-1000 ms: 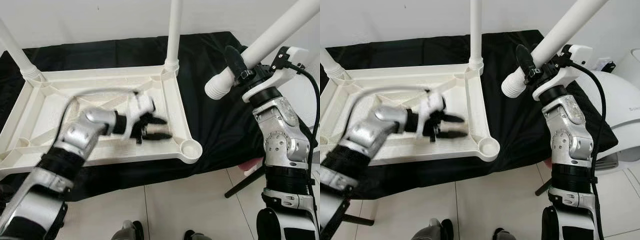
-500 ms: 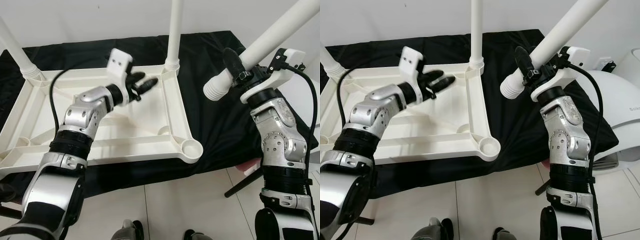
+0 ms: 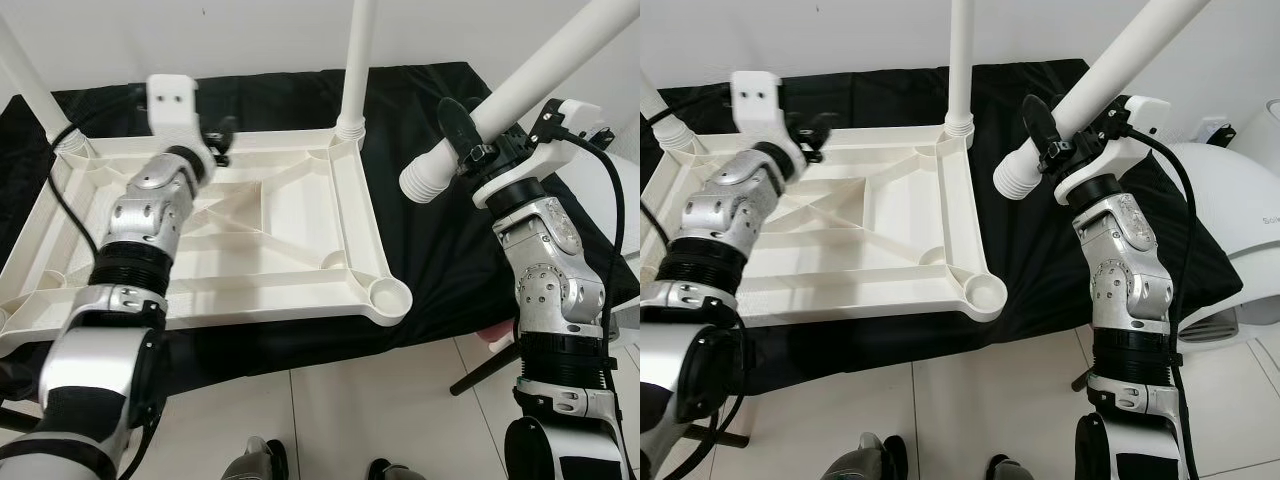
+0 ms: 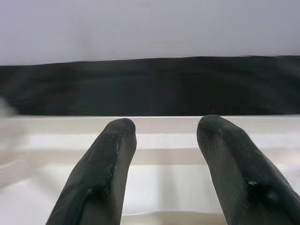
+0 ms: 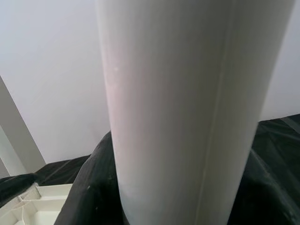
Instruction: Building children table
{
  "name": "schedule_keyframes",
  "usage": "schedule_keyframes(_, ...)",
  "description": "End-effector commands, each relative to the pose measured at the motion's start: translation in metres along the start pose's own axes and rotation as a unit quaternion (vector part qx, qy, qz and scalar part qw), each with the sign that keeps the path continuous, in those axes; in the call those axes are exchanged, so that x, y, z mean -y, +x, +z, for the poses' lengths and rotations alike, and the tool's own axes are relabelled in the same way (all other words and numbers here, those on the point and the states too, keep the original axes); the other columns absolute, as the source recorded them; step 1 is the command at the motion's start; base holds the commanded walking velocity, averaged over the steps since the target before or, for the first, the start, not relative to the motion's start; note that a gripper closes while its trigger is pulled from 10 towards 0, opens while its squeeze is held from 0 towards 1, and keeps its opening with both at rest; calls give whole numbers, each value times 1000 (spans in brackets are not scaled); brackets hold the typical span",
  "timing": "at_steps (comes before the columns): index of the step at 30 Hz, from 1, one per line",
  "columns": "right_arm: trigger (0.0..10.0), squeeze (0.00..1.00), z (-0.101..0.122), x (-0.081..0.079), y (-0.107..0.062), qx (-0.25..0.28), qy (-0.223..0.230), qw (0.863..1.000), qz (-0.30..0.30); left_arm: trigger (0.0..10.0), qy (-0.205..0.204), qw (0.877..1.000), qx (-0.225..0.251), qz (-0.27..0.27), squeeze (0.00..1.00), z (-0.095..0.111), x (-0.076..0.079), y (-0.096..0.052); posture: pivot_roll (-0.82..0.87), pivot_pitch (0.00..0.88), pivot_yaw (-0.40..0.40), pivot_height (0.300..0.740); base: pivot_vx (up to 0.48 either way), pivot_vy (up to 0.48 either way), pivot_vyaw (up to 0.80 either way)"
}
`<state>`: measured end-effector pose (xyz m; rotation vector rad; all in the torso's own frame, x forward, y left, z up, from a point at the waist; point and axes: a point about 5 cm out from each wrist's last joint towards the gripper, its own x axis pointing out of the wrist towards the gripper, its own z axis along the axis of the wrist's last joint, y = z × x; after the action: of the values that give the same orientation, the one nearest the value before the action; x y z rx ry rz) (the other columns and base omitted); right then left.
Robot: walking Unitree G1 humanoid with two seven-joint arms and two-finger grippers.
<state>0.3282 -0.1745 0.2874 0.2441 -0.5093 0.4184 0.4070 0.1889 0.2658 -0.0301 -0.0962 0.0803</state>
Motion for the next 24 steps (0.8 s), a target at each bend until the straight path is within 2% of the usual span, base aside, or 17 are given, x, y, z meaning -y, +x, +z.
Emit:
schedule_keyframes(1, 10000, 0, 2, -5, 2, 12, 1, 1000, 7, 10000, 12, 999, 1, 38, 0, 3, -5, 1, 4, 131, 42, 740, 0, 0, 0)
schedule_keyframes(2, 10000, 0, 2, -5, 1, 12, 2, 1000, 7, 10000, 22, 994, 4, 103, 0, 5, -11, 0, 2, 131, 42, 740, 0, 0, 0)
schedule_keyframes(3, 10000, 0, 2, -5, 1, 12, 2, 1000, 7, 10000, 22, 994, 4, 103, 0, 5, -11, 0, 2, 131, 42, 740, 0, 0, 0)
schedule_keyframes(6, 10000, 0, 2, -6, 1, 12, 2, 1000, 7, 10000, 16, 987, 6, 159, 0, 4, -17, -1, 0, 127, 40, 740, 0, 0, 0)
schedule_keyframes(7, 10000, 0, 2, -6, 1, 12, 2, 1000, 7, 10000, 16, 987, 6, 159, 0, 4, -17, -1, 0, 127, 40, 740, 0, 0, 0)
schedule_keyframes(9, 10000, 0, 2, -6, 2, 13, 3, 1000, 8, 10000, 36, 974, -22, 224, 0, -4, -29, -2, -2, 126, 39, 740, 0, 0, 0)
schedule_keyframes(10, 10000, 0, 2, -7, 2, 13, 3, 1000, 8, 10000, 31, 967, -41, 249, 0, -10, -35, -3, -3, 127, 36, 740, 0, 0, 0)
schedule_keyframes(13, 10000, 0, 2, -7, 2, 13, 3, 1000, 8, 10000, 25, 964, -54, 260, 0, -14, -38, -3, -3, 127, 36, 740, 0, 0, 0)
schedule_keyframes(16, 10000, 0, 2, -7, 2, 12, 3, 1000, 8, 10000, 6, 964, -65, 258, 0, -18, -39, -3, -3, 130, 33, 740, 0, 0, 0)
schedule_keyframes(18, 10000, 0, 2, -7, 2, 11, 3, 1000, 7, 10000, -1, 969, -64, 238, 0, -18, -33, -2, -5, 133, 30, 740, 0, 0, 0)
schedule_keyframes(20, 10000, 0, 1, -7, 1, 9, 3, 1000, 6, 10000, 13, 987, -26, 157, 0, -14, -14, -2, -7, 135, 28, 740, 0, 0, 0)
schedule_keyframes(21, 10000, 0, 1, -7, 1, 9, 3, 1000, 6, 10000, 13, 987, -26, 157, 0, -14, -14, -2, -7, 135, 28, 740, 0, 0, 0)
schedule_keyframes(23, 10000, 0, 1, -8, 1, 8, 3, 1000, 6, 10000, 24, 993, -9, 113, 0, -13, -3, -2, -7, 135, 28, 740, 0, 0, 0)
schedule_keyframes(24, 10000, 0, 1, -8, 1, 8, 3, 1000, 6, 10000, 26, 994, -9, 109, 0, -13, -2, -2, -7, 135, 28, 740, 0, 0, 0)
